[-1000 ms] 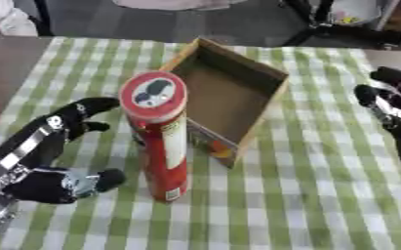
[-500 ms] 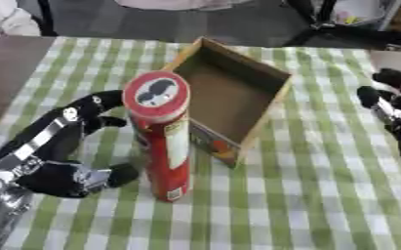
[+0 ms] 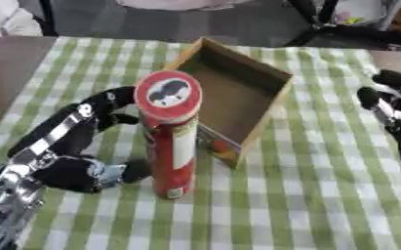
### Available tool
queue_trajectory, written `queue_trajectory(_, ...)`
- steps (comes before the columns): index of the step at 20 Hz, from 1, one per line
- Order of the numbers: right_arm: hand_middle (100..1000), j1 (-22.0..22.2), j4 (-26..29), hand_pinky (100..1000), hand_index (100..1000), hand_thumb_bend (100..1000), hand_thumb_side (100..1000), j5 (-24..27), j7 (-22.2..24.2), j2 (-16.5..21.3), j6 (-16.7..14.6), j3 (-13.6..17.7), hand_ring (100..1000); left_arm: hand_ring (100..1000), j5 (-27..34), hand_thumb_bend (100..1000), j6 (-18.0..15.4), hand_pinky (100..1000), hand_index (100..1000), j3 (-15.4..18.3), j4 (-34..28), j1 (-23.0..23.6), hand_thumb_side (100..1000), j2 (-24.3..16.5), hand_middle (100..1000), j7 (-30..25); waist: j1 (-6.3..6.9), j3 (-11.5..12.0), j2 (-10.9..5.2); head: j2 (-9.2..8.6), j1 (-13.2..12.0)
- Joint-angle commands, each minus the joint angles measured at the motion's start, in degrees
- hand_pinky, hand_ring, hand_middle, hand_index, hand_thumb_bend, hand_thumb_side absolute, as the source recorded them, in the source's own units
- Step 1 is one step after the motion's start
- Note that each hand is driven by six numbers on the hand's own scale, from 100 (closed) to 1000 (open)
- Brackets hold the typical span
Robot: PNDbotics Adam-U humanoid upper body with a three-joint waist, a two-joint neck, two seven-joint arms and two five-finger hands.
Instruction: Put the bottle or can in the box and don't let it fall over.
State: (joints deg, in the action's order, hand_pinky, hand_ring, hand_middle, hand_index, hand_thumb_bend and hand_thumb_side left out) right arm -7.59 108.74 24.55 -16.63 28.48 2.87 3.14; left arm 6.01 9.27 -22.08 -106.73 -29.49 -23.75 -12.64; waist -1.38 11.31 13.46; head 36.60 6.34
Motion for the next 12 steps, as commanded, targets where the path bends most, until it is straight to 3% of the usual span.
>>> queue_trajectory(1,788,-0.6,0.41,761,785,609,263,0.33,0.31,0.79,-0.12,0.25,741,1000,-1.41,706,0.44,860,914,0.02,0.44,-1.22,405,0.14,868,0.91,0.07,-0.14,-0.6,-0.78,-0.21)
queue_trajectory(12,788,-0.73,0.21,762,784,608,261,0.39,0.76,0.44,-0.04,-0.02,741,1000,-4.11,712,2.38,858,914,-0.31,4.18,-2.37,407,1.9,867,5.52,0.03,-0.25,-0.4,-0.95,-0.28)
